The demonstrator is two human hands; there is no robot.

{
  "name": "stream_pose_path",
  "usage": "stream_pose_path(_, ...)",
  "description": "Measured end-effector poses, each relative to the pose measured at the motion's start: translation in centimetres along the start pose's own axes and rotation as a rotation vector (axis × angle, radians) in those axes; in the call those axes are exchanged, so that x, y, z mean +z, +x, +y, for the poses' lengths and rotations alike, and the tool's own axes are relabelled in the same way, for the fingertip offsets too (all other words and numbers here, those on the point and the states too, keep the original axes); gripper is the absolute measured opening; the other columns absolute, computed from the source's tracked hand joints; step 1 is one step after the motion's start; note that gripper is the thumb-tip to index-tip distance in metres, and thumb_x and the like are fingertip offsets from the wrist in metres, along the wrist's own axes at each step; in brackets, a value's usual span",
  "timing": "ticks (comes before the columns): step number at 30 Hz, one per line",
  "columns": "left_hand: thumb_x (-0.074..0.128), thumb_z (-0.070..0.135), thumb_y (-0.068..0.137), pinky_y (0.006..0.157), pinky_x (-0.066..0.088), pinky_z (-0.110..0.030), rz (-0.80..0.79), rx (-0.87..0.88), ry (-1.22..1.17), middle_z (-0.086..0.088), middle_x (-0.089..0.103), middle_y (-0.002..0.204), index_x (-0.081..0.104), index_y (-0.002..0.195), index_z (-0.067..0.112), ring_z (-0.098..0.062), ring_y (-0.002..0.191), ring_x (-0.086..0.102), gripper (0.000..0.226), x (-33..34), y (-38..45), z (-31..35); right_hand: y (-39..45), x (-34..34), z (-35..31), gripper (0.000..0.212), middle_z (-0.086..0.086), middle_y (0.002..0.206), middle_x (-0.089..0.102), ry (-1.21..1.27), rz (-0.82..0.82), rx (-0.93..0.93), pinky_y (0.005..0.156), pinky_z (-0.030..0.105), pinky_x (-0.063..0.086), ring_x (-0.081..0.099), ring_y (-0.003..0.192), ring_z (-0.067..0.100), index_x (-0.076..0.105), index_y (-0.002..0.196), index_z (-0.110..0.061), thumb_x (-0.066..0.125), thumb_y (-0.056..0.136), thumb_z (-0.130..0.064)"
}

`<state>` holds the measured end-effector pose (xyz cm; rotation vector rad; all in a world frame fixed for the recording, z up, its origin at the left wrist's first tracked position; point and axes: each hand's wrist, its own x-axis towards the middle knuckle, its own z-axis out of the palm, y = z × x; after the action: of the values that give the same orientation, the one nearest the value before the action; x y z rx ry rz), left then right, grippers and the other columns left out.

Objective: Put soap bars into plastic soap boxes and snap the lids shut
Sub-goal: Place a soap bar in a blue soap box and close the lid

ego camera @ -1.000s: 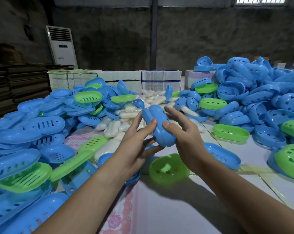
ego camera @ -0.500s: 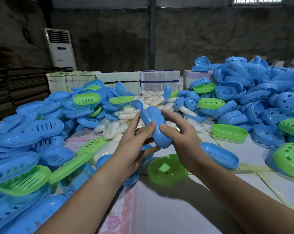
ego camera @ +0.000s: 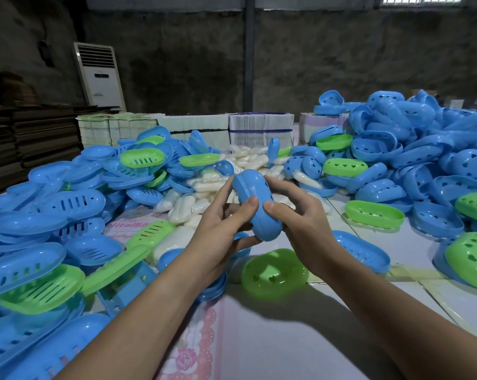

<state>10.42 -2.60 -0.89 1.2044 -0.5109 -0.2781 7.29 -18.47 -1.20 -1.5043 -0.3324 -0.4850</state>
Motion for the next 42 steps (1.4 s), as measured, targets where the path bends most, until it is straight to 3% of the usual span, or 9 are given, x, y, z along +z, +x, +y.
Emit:
stream_pose_path(5,0.077,0.036,0.077,0.075,0.061,-0.037,-0.014,0.013,0.004,-0.02,0.064,0.127,0.051,0.146,0.038,-0.031,0.105,0.074,0.073,-0.1,0.0,-0.2,0.0,-0.3,0.0,0.047,0.0,0.105,0.075,0.003,-0.017,-0.004,0.081,0.038,0.059,0.072,0.092,0.024,0.063,0.128,-0.02,0.069,0.082,-0.019)
stream_pose_path(10,0.076,0.036,0.078,0.074,0.061,-0.039,-0.029,0.013,0.013,-0.029,0.056,0.131,0.057,0.141,0.037,-0.032,0.099,0.075,0.066,-0.3,0.0,0.2,0.1,-0.4,0.0,0.049,0.003,0.112,0.073,0.036,-0.038,0.012,0.093,0.057,0.053,0.069,0.101,0.036,0.065,0.126,-0.022,0.074,0.078,-0.027)
stream_pose_path(17,0.073,0.038,0.081,0.076,0.061,-0.038,-0.043,0.012,0.059,-0.034,0.053,0.132,0.053,0.144,0.037,-0.035,0.104,0.073,0.066,0.1,-0.3,0.2,0.3,-0.8,-0.1,0.04,-0.002,0.121,0.07,0.012,-0.033,0.018,0.088,0.055,0.055,0.071,0.099,0.03,0.071,0.116,-0.029,0.074,0.076,-0.027)
stream_pose_path(23,0.075,0.041,0.077,0.077,0.062,-0.041,0.01,0.04,0.073,-0.018,0.066,0.12,0.05,0.146,0.038,-0.033,0.102,0.075,0.073,0.6,-0.4,0.1,0.1,-0.4,-0.2,0.043,-0.001,0.113,0.072,-0.014,-0.004,-0.006,0.083,0.047,0.058,0.072,0.095,0.028,0.068,0.118,-0.03,0.07,0.075,-0.028)
stream_pose_path(28,0.077,0.04,0.073,0.074,0.061,-0.037,0.031,0.051,0.037,-0.018,0.067,0.122,0.051,0.145,0.036,-0.03,0.099,0.075,0.077,0.5,-0.4,0.6,0.1,0.0,-0.9,0.049,0.01,0.104,0.072,-0.044,0.036,-0.043,0.078,0.049,0.058,0.069,0.09,0.038,0.067,0.122,-0.026,0.072,0.073,-0.026)
stream_pose_path(31,0.076,0.04,0.074,0.073,0.061,-0.037,0.003,0.027,0.032,-0.016,0.069,0.119,0.056,0.14,0.038,-0.03,0.1,0.075,0.069,0.5,-0.5,0.6,0.1,-0.1,-1.0,0.047,-0.001,0.115,0.07,-0.06,0.043,-0.031,0.08,0.049,0.057,0.069,0.092,0.033,0.067,0.122,-0.024,0.07,0.076,-0.02)
stream_pose_path(36,0.076,0.038,0.074,0.067,0.061,-0.034,-0.001,0.0,0.0,-0.017,0.069,0.118,0.064,0.129,0.041,-0.028,0.092,0.076,0.056,0.4,-0.4,0.6,0.2,0.2,-1.2,0.049,-0.002,0.116,0.068,-0.074,0.077,-0.018,0.071,0.035,0.058,0.068,0.084,0.026,0.069,0.119,-0.028,0.072,0.07,-0.03)
stream_pose_path(39,0.076,0.039,0.077,0.066,0.06,-0.035,-0.01,-0.028,0.0,-0.019,0.065,0.128,0.065,0.13,0.041,-0.025,0.088,0.075,0.054,0.2,-0.4,0.7,0.3,0.1,-1.1,0.051,0.004,0.12,0.067,-0.025,0.084,0.026,0.082,0.044,0.058,0.07,0.095,0.027,0.07,0.117,-0.029,0.072,0.067,-0.037)
stream_pose_path(42,0.072,0.038,0.092,0.067,0.06,-0.037,-0.018,-0.04,0.036,-0.008,0.073,0.117,0.068,0.124,0.041,-0.026,0.085,0.076,0.033,-0.1,-0.2,0.5,0.4,0.1,-0.9,0.051,0.007,0.119,0.067,0.016,0.088,0.088,0.089,0.046,0.057,0.07,0.102,0.027,0.071,0.118,-0.029,0.077,0.068,-0.037)
